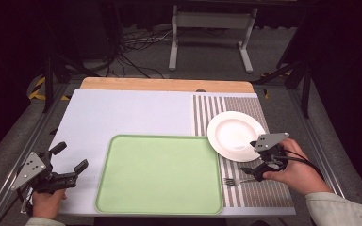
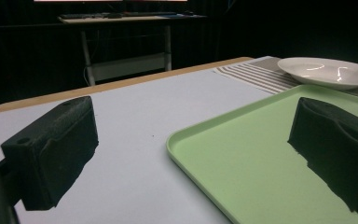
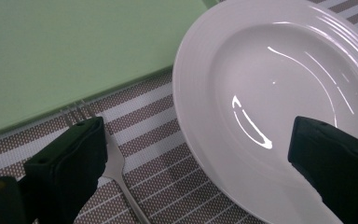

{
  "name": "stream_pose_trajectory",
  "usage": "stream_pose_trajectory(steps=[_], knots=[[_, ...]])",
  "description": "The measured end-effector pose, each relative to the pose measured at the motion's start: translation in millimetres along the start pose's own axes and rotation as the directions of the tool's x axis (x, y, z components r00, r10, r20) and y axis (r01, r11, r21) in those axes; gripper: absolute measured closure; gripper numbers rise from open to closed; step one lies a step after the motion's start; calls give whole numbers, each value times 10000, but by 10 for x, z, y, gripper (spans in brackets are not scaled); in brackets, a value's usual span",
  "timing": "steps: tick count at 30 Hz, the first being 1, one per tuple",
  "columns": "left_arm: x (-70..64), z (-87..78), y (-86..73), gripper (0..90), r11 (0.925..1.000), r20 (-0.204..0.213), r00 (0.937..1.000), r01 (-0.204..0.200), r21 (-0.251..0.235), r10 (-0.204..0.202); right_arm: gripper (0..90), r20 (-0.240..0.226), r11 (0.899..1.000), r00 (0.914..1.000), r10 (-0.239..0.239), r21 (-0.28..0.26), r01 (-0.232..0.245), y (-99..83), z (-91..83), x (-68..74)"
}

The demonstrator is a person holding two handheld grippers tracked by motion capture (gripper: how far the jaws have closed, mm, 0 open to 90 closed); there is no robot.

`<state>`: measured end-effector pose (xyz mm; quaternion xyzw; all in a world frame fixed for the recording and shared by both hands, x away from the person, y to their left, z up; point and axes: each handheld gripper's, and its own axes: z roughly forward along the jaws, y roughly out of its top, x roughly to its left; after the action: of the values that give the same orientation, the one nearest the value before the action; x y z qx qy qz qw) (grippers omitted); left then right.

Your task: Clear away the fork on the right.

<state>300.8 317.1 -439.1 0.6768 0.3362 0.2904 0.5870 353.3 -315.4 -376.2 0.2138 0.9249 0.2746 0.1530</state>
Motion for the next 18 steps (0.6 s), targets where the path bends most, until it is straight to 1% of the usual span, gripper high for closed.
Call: stream_pose_trajectory(steps=[5, 8, 12, 15, 18], knots=[[-1, 3, 0, 19, 10000, 1, 10000, -5, 0, 5, 54, -237, 9979, 9991, -358, 540, 370, -2, 46, -8], [1, 4, -1, 19, 10000, 4, 10000, 6, 3, -6, 56, -368, 9937, 9978, -550, 955, 583, 3, 71, -4], [1, 1, 0, 19, 10000, 22, 10000, 8, -19, -8, 57, -600, 9882, 9962, -627, 1362, 704, 3, 96, 5], [0, 1, 1, 19, 10000, 31, 10000, 1, -23, -1, 66, -745, 9820, 9953, -619, 1739, 741, 0, 114, 11], [2, 1, 2, 19, 10000, 38, 10000, -7, -31, 7, 66, -853, 9724, 9945, -616, 2195, 790, -11, 133, 15]])
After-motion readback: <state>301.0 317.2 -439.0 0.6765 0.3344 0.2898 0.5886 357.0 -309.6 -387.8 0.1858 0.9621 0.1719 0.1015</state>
